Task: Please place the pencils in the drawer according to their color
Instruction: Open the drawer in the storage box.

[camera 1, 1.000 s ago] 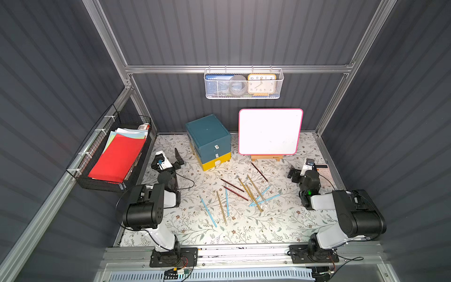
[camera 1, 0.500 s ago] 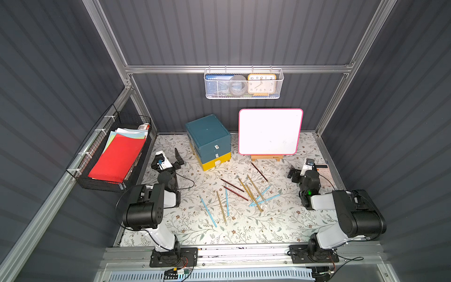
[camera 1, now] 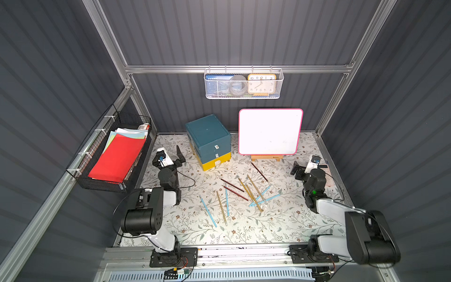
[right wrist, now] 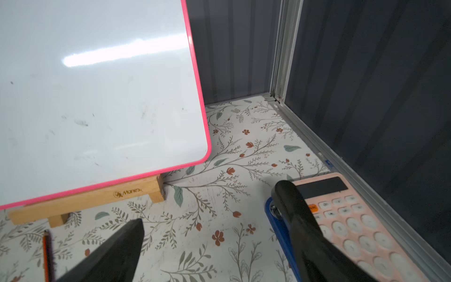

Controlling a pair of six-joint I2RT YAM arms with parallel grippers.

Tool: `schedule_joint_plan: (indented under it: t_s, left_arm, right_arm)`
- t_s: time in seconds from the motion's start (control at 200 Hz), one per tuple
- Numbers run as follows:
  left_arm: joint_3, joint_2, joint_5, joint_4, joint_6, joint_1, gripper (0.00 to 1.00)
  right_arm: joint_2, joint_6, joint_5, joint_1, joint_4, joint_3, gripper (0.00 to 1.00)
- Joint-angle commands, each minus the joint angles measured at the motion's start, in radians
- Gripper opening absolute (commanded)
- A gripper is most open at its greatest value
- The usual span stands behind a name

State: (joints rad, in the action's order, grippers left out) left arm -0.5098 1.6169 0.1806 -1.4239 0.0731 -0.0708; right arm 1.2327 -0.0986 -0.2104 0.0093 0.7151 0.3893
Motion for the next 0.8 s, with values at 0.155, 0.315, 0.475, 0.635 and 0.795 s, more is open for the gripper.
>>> schedule_joint_plan:
  t_s: [0.155, 0.315, 0.475, 0.635, 0.795]
  left_arm:
    - [-0.136, -0.164, 0.009, 0.332, 0.06, 0.03, 1.0]
    - [-0.265, -0.235, -0.031, 0.627, 0.189, 0.049, 1.0]
    - [-0.406, -0.253, -0.118, 0.915, 0.313, 0.068, 1.0]
    - [-0.53, -0.235, -0.226, 1.07, 0.407, 0.089, 1.0]
    - [-0.706, -0.147, -0.274, 1.23, 0.452, 0.103, 1.0]
  right_arm:
    - [-0.249, -0.589, -0.108, -0.019, -0.571, 0.138, 0.99]
    - [-0.297, -0.619, 0.189, -0.03, -0.636, 0.155, 0.99]
    - [-0.25, -0.666, 0.389, 0.033, -0.732, 0.231, 0.99]
    - [-0.181, -0.73, 0.379, 0.201, -0.76, 0.321, 0.99]
    - [-0.07, -0.881, 0.396, 0.325, -0.694, 0.407, 0.98]
